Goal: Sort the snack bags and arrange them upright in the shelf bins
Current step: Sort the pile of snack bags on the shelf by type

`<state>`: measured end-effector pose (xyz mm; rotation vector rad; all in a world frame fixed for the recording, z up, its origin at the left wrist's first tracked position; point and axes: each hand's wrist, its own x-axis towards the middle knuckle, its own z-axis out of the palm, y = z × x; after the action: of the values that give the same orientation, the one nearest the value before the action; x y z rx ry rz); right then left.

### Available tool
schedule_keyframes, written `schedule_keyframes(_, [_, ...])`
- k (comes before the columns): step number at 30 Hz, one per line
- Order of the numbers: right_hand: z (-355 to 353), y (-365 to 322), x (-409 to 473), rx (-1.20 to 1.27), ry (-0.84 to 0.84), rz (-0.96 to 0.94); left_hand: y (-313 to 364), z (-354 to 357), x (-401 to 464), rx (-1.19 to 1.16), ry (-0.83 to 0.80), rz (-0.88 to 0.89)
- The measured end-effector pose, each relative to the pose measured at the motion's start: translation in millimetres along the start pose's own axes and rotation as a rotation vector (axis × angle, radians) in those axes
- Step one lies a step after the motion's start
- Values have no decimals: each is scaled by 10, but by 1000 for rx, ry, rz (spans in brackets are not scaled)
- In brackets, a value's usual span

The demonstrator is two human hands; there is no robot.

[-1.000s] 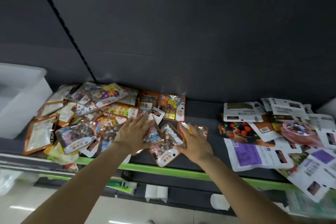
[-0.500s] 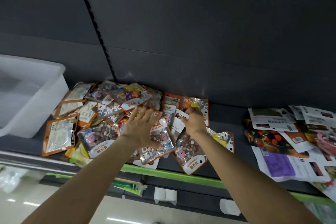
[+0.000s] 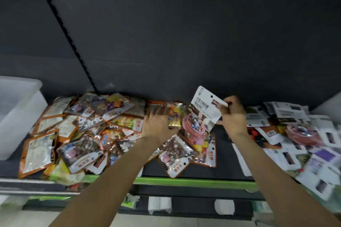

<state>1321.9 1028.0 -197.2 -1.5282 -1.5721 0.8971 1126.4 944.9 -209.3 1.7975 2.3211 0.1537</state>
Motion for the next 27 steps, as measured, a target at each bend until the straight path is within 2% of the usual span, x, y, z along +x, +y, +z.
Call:
schedule_keyframes(4, [-641,143,111,-48,223,-94,708,148,179,-109,20,152])
schedule_keyframes(7, [-1016,373,226,-351,289,-191,1007,383,265,-112,-83,221])
schedule_keyframes(9, [-1100,545,264,-704,193,-169,1070,552,273,-59,-201,250])
schedule_keyframes(11, [-1045,704,265,-997,-3,-227,1070,676,268,27,-282,242])
schedule_keyframes(13, [-917,764,224,-1011,-231,-214,1052,744,271,115,-298,196])
schedule_keyframes(15, [-814,820,206,-968,-349,-115,1028,789,275,160,-312,119])
schedule_keyframes(19, [-871,967,198,-1163,-420,-160,980,850,254,101,-379,5])
schedule_keyframes(27, [-1084,900,124,-1284,-382,-191,957,870,187,31,-283,9])
